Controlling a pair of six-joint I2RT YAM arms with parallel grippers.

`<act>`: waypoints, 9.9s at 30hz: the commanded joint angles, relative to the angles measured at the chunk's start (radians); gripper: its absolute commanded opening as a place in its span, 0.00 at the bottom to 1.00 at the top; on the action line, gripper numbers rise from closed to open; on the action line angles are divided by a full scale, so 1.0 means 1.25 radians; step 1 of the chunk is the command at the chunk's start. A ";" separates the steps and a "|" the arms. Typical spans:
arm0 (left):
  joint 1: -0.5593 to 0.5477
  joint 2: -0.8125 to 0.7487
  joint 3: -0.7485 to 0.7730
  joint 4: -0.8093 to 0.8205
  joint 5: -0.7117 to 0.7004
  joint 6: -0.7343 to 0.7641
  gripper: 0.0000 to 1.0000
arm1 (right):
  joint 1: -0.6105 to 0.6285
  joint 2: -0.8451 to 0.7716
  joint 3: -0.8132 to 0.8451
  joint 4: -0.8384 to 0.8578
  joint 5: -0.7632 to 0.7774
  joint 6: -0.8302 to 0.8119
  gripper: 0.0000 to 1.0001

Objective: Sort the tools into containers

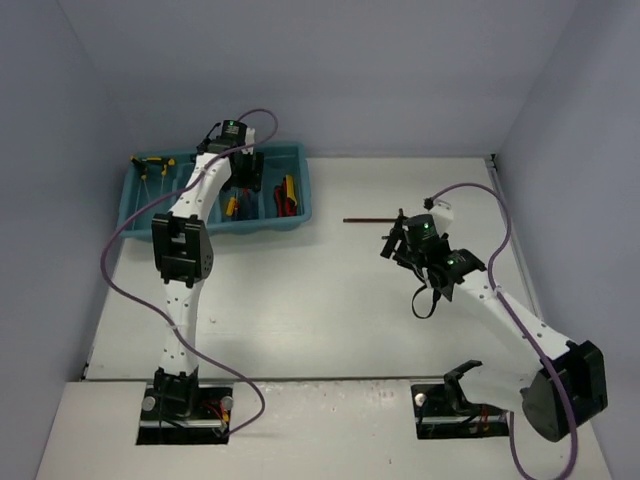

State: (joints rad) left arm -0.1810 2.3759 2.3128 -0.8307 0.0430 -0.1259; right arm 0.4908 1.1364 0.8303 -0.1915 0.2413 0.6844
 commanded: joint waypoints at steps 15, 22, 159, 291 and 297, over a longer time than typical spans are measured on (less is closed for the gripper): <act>-0.173 -0.640 -0.337 0.015 0.049 -0.024 0.72 | -0.251 0.553 0.323 -0.011 0.052 0.252 0.52; -0.204 -0.820 -0.516 0.015 0.054 -0.066 0.72 | -0.282 0.662 0.378 -0.011 0.062 0.308 0.51; 0.154 -0.458 -0.463 0.138 0.076 -0.097 0.00 | -0.182 0.061 0.020 0.173 -0.359 -0.067 0.62; -0.453 -0.700 -0.764 0.436 0.212 -0.435 0.60 | -0.104 0.164 0.110 0.284 -0.408 0.039 0.00; -0.489 -0.630 -0.717 0.456 0.198 -0.421 0.60 | -0.104 0.130 0.084 0.327 -0.445 0.084 0.00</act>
State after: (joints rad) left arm -0.7666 1.5651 1.3473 -0.3488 0.3087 -0.6479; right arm 0.3607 1.3743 0.9358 0.0798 -0.2523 0.7247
